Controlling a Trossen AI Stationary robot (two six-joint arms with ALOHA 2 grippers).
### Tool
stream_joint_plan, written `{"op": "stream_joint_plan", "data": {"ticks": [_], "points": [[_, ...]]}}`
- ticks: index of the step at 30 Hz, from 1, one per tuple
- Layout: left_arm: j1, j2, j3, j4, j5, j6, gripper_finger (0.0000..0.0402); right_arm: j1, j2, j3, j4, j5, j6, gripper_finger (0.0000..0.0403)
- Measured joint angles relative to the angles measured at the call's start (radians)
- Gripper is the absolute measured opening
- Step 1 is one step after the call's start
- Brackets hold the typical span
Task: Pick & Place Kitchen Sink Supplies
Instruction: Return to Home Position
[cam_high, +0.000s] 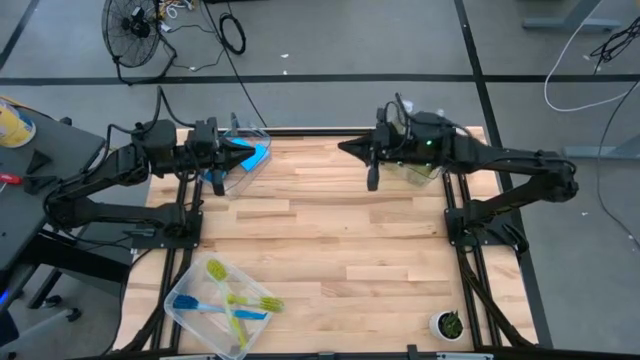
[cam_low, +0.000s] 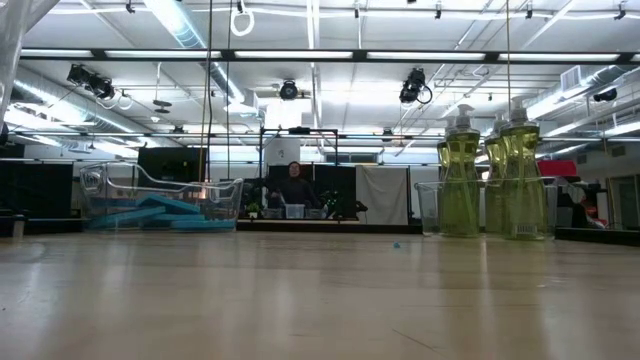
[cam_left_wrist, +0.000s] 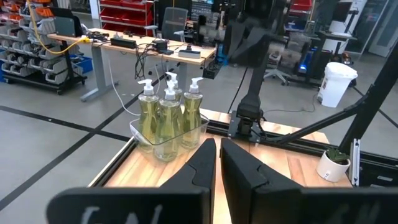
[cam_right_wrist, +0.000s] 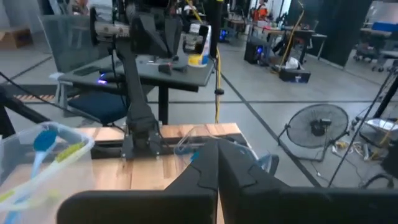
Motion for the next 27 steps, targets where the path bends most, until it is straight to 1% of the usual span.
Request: {"op": "stream_joint_plan", "data": {"ticks": [4,7,11,16,19,24,27], "points": [[0.0,0.0,0.0,0.0,0.0,0.0,0.003,0.015,0.001,-0.146,0.211,-0.006,0.051,0.0],[0.0,0.0,0.0,0.0,0.0,0.0,0.003,0.044,-0.033,-0.24,0.274,0.016,0.072,0.0],[0.0,0.0,0.0,0.0,0.0,0.0,0.003,0.088,-0.104,-0.353,0.248,0.063,0.077,0.0],[0.0,0.0,0.0,0.0,0.0,0.0,0.003,0.157,-0.214,-0.49,0.226,0.064,0.078,0.0004],[0.0,0.0,0.0,0.0,0.0,0.0,0.003,0.199,-0.271,-0.578,0.213,0.062,0.118,0.0008],[0.0,0.0,0.0,0.0,0.0,0.0,0.003,0.222,-0.391,-0.712,0.228,0.065,0.182,0.0009],[0.0,0.0,0.0,0.0,0.0,0.0,0.003,0.222,-0.477,-0.795,0.25,0.102,0.207,0.001]]}}
